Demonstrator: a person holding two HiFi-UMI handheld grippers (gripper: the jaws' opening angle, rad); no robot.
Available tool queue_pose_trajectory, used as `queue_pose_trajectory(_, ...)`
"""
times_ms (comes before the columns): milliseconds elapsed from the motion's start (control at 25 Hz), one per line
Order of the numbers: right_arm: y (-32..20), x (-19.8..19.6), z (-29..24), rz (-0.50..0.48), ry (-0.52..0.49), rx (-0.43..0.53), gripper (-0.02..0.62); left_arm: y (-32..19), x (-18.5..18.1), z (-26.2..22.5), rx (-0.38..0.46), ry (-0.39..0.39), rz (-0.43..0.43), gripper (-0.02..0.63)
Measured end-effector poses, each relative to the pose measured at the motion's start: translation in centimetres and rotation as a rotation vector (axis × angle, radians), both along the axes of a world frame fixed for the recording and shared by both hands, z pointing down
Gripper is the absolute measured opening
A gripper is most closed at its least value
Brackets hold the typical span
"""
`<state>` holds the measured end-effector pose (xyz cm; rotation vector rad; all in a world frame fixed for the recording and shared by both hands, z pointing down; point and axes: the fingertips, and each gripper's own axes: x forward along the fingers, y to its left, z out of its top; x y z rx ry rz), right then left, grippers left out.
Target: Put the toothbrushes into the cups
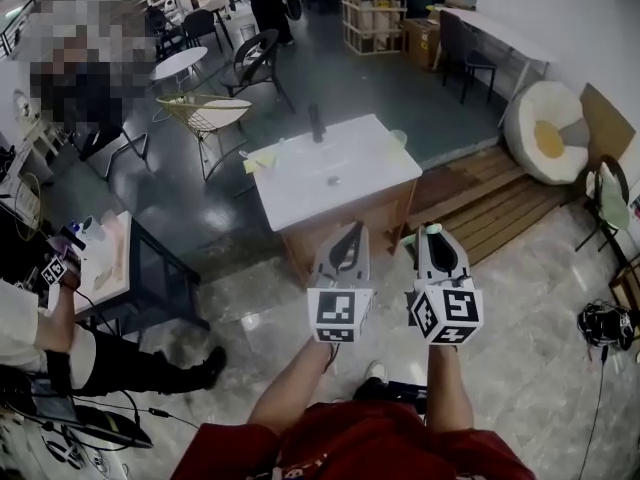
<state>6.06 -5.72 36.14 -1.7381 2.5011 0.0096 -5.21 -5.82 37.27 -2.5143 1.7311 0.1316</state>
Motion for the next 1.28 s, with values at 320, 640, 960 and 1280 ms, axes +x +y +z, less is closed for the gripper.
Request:
queue_pose_trajectory(320, -6.0, 2.4, -0.3, -0.022, -0.009, 0.003, 0.044, -6.0, 2.8, -0.3, 0.003, -0.012, -0.012, 0.028)
queue_pose_trajectory(640, -11.4, 5.8, 0.1, -0.029, -0.017, -0.003, 0.044, -11.4, 6.4, 0.3, -0.005, -0.021, -0.011, 0.028)
queue_pose_trajectory(960, -14.2, 8.1, 0.9, -0.044, -0.033, -0.015, 0.044, -13.8, 8.3, 1.1, -0.015, -0.027, -0.040, 0.028)
queue_pose_trajectory(1280, -15.5, 8.0, 2.0, -0.060, -0.038, -0.033, 0.044, -15.0, 8.2, 1.6, -0.023, -0.021, -0.054, 0.028)
